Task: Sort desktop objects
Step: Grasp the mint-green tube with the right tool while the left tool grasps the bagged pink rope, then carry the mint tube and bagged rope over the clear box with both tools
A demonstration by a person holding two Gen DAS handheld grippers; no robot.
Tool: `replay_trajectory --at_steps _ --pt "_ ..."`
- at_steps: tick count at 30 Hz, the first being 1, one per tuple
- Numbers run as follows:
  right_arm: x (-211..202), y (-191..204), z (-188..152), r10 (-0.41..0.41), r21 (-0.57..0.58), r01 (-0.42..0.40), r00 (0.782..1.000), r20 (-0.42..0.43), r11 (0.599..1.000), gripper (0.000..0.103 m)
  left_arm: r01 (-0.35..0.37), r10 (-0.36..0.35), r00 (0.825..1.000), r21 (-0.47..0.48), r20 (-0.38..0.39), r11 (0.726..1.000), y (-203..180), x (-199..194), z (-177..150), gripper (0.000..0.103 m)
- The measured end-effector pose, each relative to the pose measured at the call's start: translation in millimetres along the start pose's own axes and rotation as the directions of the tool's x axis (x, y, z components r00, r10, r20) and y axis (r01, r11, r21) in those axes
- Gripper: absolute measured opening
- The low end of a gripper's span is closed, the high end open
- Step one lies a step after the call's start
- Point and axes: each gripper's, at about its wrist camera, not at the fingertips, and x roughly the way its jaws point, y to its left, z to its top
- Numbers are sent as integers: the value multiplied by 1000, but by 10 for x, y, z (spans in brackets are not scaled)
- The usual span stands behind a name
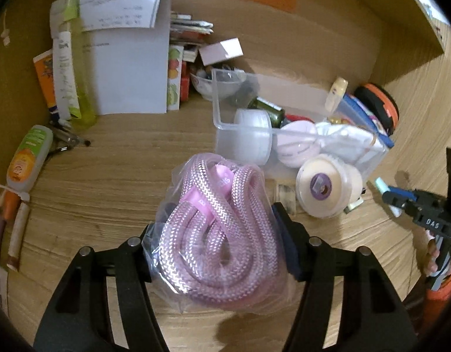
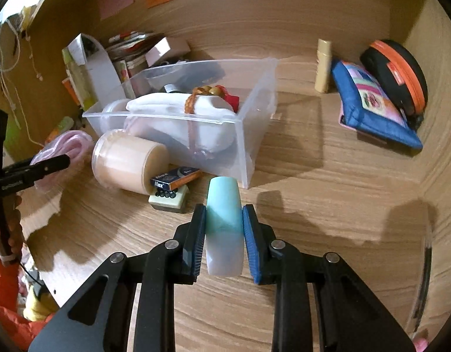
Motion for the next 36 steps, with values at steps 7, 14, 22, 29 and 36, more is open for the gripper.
replay_trajectory --at_steps 7,14,22,29,36 --pt "-209 -56 36 -5 20 4 999 43 1000 23 -22 22 999 11 49 1000 -8 -220 68 63" --pt "-429 9 214 -33 -17 35 994 101 999 23 -46 42 994 37 98 998 -87 -360 204 63" --pt "-535 232 574 1 -66 13 980 197 998 23 -32 28 990 30 136 999 -103 -387 418 63" --pt "-373 448 903 77 -87 -58 971 228 995 23 -11 8 986 21 164 1000 -142 -419 603 63" --pt "-218 549 1129 112 -103 -92 970 217 990 23 -10 1 980 42 197 999 -250 -438 812 63"
